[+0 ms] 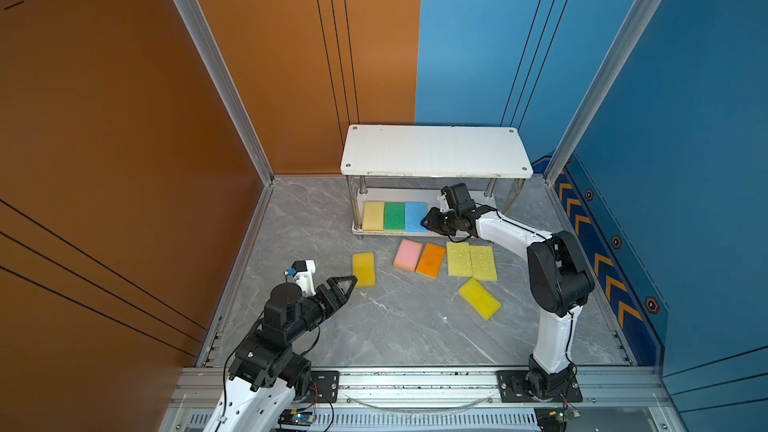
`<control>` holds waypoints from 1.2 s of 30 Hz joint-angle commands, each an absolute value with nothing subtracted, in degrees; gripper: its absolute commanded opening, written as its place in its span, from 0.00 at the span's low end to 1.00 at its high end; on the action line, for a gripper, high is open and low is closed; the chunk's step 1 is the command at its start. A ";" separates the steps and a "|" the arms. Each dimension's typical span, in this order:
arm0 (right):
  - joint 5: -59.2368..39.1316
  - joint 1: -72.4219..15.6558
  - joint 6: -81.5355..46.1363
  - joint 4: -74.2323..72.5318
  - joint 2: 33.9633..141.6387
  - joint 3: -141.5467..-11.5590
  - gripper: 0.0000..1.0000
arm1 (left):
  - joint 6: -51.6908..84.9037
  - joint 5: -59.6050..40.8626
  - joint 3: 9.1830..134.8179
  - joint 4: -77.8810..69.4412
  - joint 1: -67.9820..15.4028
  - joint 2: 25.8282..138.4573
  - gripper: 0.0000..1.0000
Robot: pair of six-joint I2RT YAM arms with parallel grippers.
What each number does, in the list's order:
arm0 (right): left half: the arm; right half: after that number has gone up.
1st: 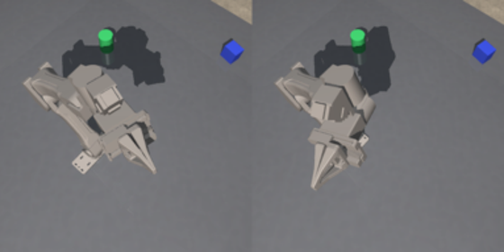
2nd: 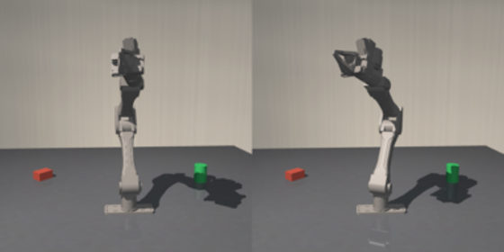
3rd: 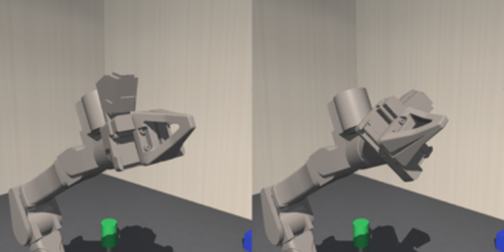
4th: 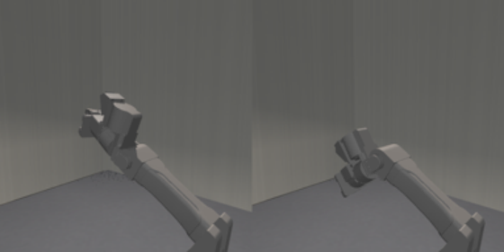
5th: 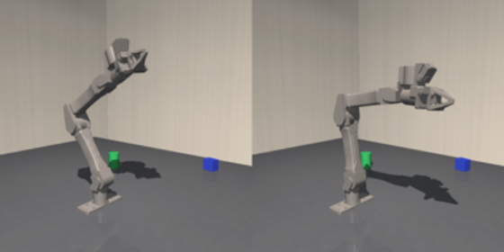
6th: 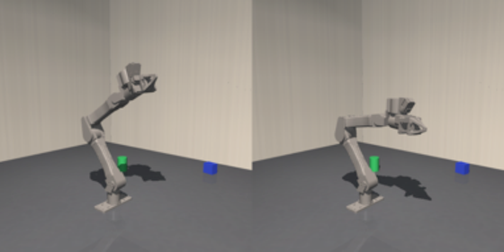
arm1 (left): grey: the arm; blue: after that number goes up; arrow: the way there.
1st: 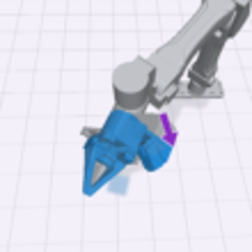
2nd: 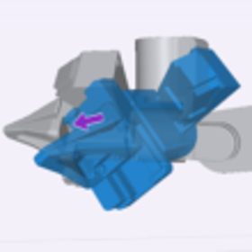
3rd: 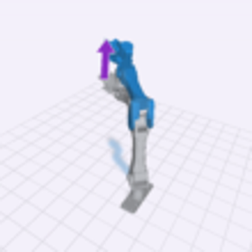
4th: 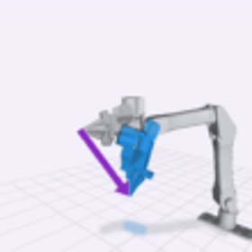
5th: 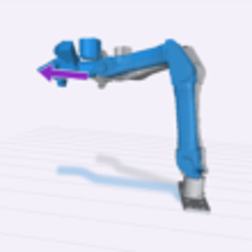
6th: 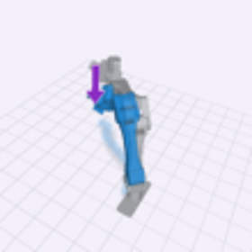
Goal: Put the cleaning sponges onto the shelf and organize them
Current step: 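Lower the blue sponge beside the green sponge and open the right gripper, then withdraw the right gripper from the shelf while the left gripper grasps the small blue sponge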
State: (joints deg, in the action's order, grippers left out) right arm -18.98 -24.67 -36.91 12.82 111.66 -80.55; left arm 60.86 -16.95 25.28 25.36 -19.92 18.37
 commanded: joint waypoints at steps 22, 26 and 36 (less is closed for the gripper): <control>-16.42 -26.56 -36.80 11.03 101.11 -74.26 0.49 | 60.32 -6.66 28.60 42.22 -16.30 19.57 0.93; -15.08 -27.78 -37.08 10.15 96.08 -69.94 0.50 | 64.49 -2.27 28.36 44.40 -14.91 20.70 0.98; -12.62 -31.55 -38.13 9.85 84.39 -60.52 0.50 | 70.11 -1.13 26.13 43.96 -7.26 33.29 0.98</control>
State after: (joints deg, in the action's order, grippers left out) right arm -14.70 -30.57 -37.36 10.26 87.20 -62.35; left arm 68.01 -3.27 27.00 42.70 -9.21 31.24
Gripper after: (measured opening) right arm 0.501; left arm 0.981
